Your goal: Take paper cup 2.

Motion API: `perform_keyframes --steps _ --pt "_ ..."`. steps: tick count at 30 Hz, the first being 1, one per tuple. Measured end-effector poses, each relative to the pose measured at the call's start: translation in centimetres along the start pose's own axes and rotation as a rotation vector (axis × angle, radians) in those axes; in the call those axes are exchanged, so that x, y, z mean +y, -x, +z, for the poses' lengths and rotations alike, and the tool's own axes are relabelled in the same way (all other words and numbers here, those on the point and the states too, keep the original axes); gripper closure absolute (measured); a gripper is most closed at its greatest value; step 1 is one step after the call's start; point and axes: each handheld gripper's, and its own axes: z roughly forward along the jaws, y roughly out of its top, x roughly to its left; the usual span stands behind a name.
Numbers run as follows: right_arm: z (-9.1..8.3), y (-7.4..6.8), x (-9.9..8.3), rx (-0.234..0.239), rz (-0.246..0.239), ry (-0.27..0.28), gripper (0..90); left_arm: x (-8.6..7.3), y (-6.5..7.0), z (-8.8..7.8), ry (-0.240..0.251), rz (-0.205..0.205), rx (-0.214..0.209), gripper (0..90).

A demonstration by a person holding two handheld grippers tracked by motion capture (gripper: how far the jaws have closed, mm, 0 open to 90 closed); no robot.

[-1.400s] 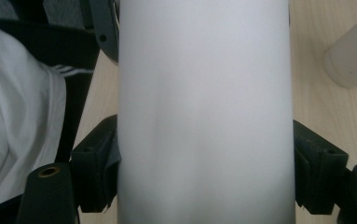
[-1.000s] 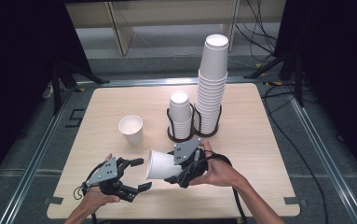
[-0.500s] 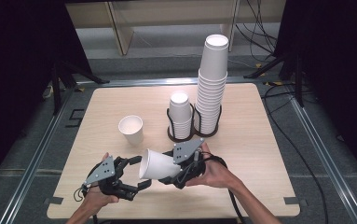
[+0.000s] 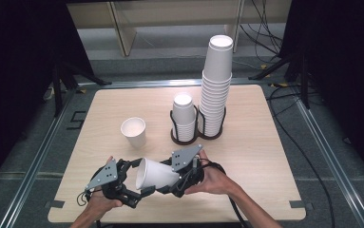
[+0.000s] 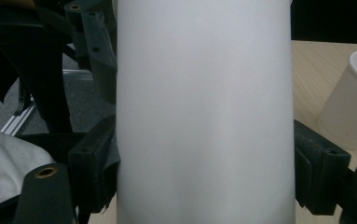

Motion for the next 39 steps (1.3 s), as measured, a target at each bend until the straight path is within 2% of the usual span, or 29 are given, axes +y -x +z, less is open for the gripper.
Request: perform_keyframes --steps 3,4,8,14,18,21,27,28,29,30,31,32,33,35,39 --pt "0.3 0.1 -0.1 -0.002 -0.006 0.003 22.9 0.1 0.0 0.0 0.009 -0.013 -0.005 3.8" --pt "0.4 0.0 -0.2 0.005 0.007 0.0 22.9 0.1 0.0 0.0 0.018 -0.031 -0.004 5.0" --pt "0.6 0.1 -0.3 -0.002 -0.003 0.009 22.9 0.2 -0.2 -0.1 0.011 -0.038 -0.013 6.3" --pt "0.7 0.2 -0.6 0.01 0.034 0.02 22.6 0.4 -0.4 -0.3 0.007 -0.04 -0.022 10.6" --pt "0.8 0.3 -0.7 -0.002 0.033 0.005 21.1 0.6 -0.3 -0.2 -0.015 -0.025 -0.022 14.1" --pt "1.1 0.2 -0.8 -0.002 0.033 -0.026 20.1 0.5 -0.1 -0.1 -0.041 -0.005 -0.015 14.8" --pt "0.7 0.2 -0.6 -0.057 0.009 -0.074 17.3 0.5 -0.4 -0.2 -0.1 0.023 0.017 14.9" --pt "0.6 0.1 -0.5 -0.072 0.005 -0.087 16.9 0.4 -0.4 -0.1 -0.095 0.023 0.018 14.9" --pt "0.5 0.0 -0.3 -0.083 -0.006 -0.099 16.8 0.4 -0.4 -0.1 -0.097 0.025 0.014 14.9" --pt "0.4 -0.2 -0.1 -0.091 -0.009 -0.112 16.9 0.4 -0.4 -0.1 -0.131 0.038 0.027 14.9" --pt "0.3 -0.3 0.1 -0.098 -0.019 -0.125 16.9 0.3 -0.3 0.1 -0.12 0.04 0.021 14.9" --pt "0.2 -0.5 0.3 -0.107 -0.029 -0.139 16.8 0.3 -0.3 0.0 -0.156 0.048 0.033 14.9" --pt "0.2 -0.6 0.6 -0.119 -0.041 -0.157 16.6 0.2 -0.3 0.2 -0.148 0.051 0.025 14.9" --pt "0.4 -1.0 0.9 -0.133 -0.063 -0.194 16.2 0.3 -0.1 0.2 -0.177 0.06 0.036 14.9" --pt "1.2 -1.4 1.3 -0.135 -0.095 -0.246 16.2 0.4 0.0 0.3 -0.2 0.08 0.034 14.9"
